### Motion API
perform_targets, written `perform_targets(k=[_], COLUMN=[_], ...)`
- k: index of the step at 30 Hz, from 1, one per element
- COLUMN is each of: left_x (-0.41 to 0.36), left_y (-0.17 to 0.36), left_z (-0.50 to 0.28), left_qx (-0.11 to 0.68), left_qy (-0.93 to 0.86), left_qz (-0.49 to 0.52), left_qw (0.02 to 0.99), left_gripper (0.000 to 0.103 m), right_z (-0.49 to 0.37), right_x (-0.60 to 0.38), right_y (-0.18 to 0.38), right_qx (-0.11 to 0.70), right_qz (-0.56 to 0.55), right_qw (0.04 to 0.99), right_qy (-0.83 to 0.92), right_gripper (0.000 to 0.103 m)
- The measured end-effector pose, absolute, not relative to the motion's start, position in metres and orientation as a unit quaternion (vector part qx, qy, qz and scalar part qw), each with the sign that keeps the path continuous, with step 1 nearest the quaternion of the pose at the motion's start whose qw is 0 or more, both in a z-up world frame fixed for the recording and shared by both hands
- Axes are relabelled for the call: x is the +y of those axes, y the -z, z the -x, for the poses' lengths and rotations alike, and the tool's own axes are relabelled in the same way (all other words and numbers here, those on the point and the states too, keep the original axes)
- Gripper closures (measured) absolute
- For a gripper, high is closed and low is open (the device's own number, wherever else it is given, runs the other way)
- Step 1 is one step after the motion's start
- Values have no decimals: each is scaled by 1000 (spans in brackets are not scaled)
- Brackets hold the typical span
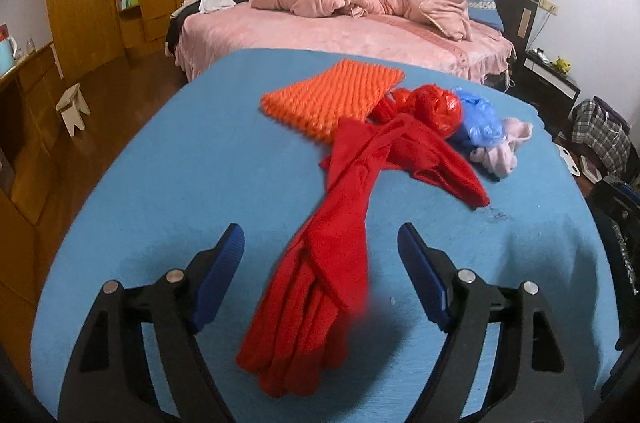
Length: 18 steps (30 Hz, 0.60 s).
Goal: Collect trash
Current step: 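Grasp the long red cloth with the left tool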
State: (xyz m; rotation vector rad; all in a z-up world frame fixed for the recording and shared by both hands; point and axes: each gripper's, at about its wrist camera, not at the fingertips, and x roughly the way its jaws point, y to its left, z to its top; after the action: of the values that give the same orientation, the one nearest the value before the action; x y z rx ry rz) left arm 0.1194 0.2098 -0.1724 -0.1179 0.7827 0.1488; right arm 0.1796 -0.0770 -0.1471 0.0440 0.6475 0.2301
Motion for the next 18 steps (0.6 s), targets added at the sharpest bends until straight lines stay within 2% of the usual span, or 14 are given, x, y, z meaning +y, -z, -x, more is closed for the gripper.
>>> perform_targets(k=[8,11,13,15,17,18], left_x=[213,211,209,208,204,203], left_y=[183,186,190,192,192,191], left_z=[-125,-129,-131,-133,-133,-133], left_qx=[405,416,423,429,428,427], left_qy=[-66,-62,-58,-59,-52,-48], left_qz=[62,59,59,54,49,45], left_qw=[910,906,902,900,901,902], left_gripper=[30,34,46,54,67,81], right_z=[-182,-182,-183,-183,-183,-183], right_x=[-69,-68,-67,-68,-67,-66], right_y=[156,159,160,162,163,163], right_qx=[327,331,334,337,338,339], right_qz=[-14,-13,-12,-12,-14,-15], right_qw=[937,936,934,933,933,933], right_qy=[-120,-122,-123,-123,-123,-123], right_gripper=[6,6,6,6,6,6])
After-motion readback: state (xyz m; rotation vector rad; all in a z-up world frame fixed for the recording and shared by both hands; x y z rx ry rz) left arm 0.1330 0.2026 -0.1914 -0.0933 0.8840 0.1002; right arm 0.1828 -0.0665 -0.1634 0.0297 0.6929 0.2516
